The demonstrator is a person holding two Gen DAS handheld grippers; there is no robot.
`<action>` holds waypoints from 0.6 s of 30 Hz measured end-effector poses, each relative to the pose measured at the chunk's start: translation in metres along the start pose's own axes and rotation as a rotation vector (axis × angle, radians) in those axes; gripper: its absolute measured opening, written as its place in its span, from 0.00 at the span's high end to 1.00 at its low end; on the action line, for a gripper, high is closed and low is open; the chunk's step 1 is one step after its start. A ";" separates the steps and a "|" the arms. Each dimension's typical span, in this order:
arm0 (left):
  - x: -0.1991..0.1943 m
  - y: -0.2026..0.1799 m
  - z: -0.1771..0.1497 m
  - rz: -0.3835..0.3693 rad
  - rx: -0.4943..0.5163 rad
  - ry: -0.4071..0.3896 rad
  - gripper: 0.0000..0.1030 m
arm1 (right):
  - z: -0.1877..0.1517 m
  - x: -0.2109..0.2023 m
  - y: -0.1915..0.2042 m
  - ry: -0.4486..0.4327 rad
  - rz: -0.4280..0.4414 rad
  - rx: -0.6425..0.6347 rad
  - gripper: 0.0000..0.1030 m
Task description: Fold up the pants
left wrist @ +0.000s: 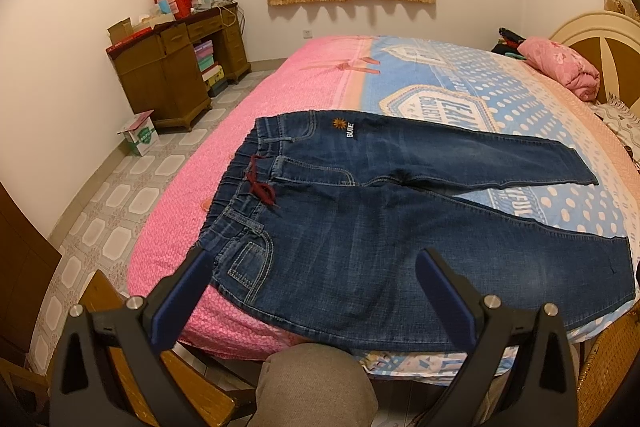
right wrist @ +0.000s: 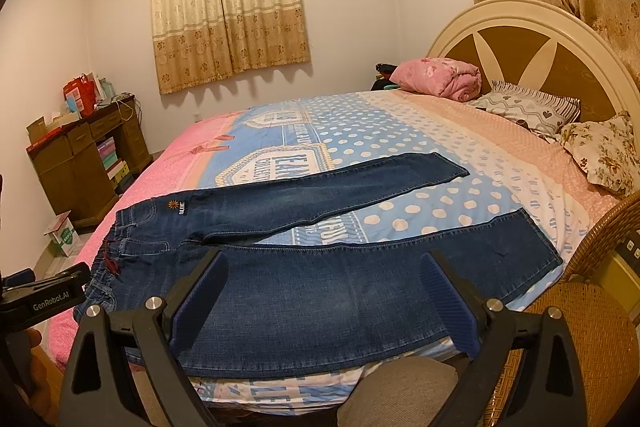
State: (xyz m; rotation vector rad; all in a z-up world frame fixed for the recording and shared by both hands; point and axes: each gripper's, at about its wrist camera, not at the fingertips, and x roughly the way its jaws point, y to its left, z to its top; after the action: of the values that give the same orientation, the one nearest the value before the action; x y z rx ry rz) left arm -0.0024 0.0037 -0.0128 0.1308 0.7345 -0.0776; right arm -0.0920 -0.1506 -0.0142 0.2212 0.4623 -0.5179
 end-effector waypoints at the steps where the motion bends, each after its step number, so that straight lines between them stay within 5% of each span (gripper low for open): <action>1: 0.000 0.000 0.000 0.000 0.000 0.000 0.00 | 0.000 0.000 0.000 -0.001 -0.001 0.000 0.06; 18: 0.004 -0.004 -0.013 0.003 0.003 0.012 0.00 | -0.004 0.005 0.000 0.016 0.002 0.004 0.06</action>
State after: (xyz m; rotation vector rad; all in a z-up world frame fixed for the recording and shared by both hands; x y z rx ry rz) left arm -0.0080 0.0017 -0.0252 0.1355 0.7462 -0.0754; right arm -0.0896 -0.1514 -0.0201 0.2293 0.4770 -0.5156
